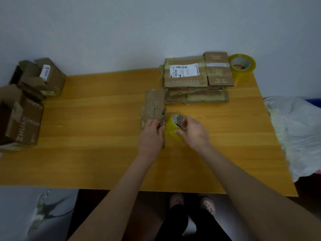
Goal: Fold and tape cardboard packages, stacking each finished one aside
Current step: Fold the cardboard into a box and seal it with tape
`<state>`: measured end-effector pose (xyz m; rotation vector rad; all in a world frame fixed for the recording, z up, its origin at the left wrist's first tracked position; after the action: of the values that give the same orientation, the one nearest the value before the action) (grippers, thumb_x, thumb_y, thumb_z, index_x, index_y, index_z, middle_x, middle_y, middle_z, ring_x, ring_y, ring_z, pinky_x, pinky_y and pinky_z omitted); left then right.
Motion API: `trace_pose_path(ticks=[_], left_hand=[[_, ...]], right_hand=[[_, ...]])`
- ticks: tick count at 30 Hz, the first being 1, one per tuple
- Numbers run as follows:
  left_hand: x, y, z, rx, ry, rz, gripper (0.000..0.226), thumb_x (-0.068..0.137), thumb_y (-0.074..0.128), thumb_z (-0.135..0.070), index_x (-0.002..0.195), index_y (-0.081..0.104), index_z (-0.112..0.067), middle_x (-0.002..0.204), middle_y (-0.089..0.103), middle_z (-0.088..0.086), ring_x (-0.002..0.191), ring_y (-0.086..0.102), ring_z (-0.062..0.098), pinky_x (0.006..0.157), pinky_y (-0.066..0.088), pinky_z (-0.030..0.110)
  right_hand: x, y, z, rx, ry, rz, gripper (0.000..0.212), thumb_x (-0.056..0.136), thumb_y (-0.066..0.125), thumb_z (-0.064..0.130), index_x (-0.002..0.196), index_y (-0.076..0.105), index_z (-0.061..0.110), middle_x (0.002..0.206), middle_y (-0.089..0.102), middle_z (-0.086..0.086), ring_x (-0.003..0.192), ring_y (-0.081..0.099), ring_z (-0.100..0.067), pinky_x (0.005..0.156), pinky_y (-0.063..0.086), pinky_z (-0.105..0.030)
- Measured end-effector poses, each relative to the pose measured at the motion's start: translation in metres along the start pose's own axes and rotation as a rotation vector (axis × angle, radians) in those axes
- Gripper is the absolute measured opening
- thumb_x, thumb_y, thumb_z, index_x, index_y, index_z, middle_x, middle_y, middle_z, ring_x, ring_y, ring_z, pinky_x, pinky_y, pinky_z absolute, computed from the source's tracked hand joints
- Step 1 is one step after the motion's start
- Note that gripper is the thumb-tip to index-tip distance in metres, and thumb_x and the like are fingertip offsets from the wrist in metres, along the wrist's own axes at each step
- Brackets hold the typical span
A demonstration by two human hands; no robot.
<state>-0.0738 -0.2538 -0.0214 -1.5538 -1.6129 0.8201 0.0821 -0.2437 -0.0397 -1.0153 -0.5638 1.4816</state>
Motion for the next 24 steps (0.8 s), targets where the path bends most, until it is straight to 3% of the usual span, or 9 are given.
trace_pose_path(ticks=[2, 4, 9, 13, 20, 24], left_hand=[[-0.003, 0.005, 0.002, 0.020, 0.003, -0.011, 0.019, 0.098, 0.050, -0.018, 0.107, 0.059, -0.003, 0.103, 0.054, 0.008, 0.084, 0.052, 0.021, 0.069, 0.038, 0.028], [-0.003, 0.006, 0.005, 0.027, -0.009, -0.016, 0.021, 0.098, 0.049, -0.016, 0.110, 0.058, -0.002, 0.105, 0.054, 0.009, 0.086, 0.052, 0.021, 0.066, 0.034, 0.023], [0.002, 0.005, 0.011, 0.029, -0.001, -0.022, 0.018, 0.097, 0.051, -0.013, 0.107, 0.059, 0.000, 0.104, 0.055, 0.011, 0.086, 0.053, 0.023, 0.067, 0.030, 0.019], [0.002, 0.004, 0.008, 0.034, 0.002, -0.045, 0.018, 0.096, 0.052, -0.013, 0.106, 0.061, 0.000, 0.104, 0.057, 0.010, 0.084, 0.055, 0.023, 0.067, 0.036, 0.023], [0.002, 0.003, 0.005, 0.008, 0.006, -0.046, 0.016, 0.095, 0.053, -0.010, 0.103, 0.061, 0.001, 0.101, 0.057, 0.011, 0.080, 0.054, 0.024, 0.064, 0.040, 0.031], [0.003, 0.002, 0.007, -0.041, -0.029, -0.047, 0.017, 0.095, 0.055, -0.012, 0.103, 0.063, 0.001, 0.102, 0.057, 0.009, 0.085, 0.054, 0.022, 0.070, 0.043, 0.031]], right_hand=[[0.010, 0.008, 0.008, -0.091, -0.062, 0.130, 0.058, 0.089, 0.059, 0.050, 0.131, 0.041, 0.014, 0.127, 0.056, -0.009, 0.118, 0.051, -0.028, 0.092, 0.045, -0.039], [0.017, 0.015, 0.012, -0.100, -0.078, 0.190, 0.056, 0.092, 0.057, 0.045, 0.134, 0.037, 0.014, 0.126, 0.058, -0.012, 0.118, 0.052, -0.031, 0.091, 0.046, -0.040], [0.016, 0.008, 0.000, -0.123, -0.138, 0.153, 0.050, 0.095, 0.054, 0.044, 0.136, 0.035, 0.023, 0.117, 0.064, -0.007, 0.100, 0.062, -0.028, 0.076, 0.049, -0.038], [0.011, -0.004, 0.002, -0.211, -0.184, 0.087, 0.048, 0.097, 0.048, 0.044, 0.139, 0.033, 0.026, 0.107, 0.067, -0.004, 0.097, 0.063, -0.027, 0.089, 0.040, -0.038], [0.012, -0.012, 0.012, -0.289, -0.093, 0.118, 0.041, 0.099, 0.045, 0.039, 0.139, 0.037, 0.033, 0.108, 0.067, -0.004, 0.098, 0.062, -0.026, 0.091, 0.038, -0.038], [0.011, -0.018, 0.015, -0.290, -0.059, 0.145, 0.032, 0.100, 0.045, 0.035, 0.131, 0.049, 0.036, 0.109, 0.066, -0.003, 0.098, 0.061, -0.024, 0.080, 0.044, -0.033]])
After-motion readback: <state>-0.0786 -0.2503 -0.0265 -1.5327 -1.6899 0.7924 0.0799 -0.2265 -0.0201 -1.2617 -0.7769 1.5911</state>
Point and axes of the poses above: each hand's wrist, its own x-axis towards the middle knuckle, its own y-axis out of the palm, z = x × y, the point moved 2 cm from there along x, towards the middle knuckle
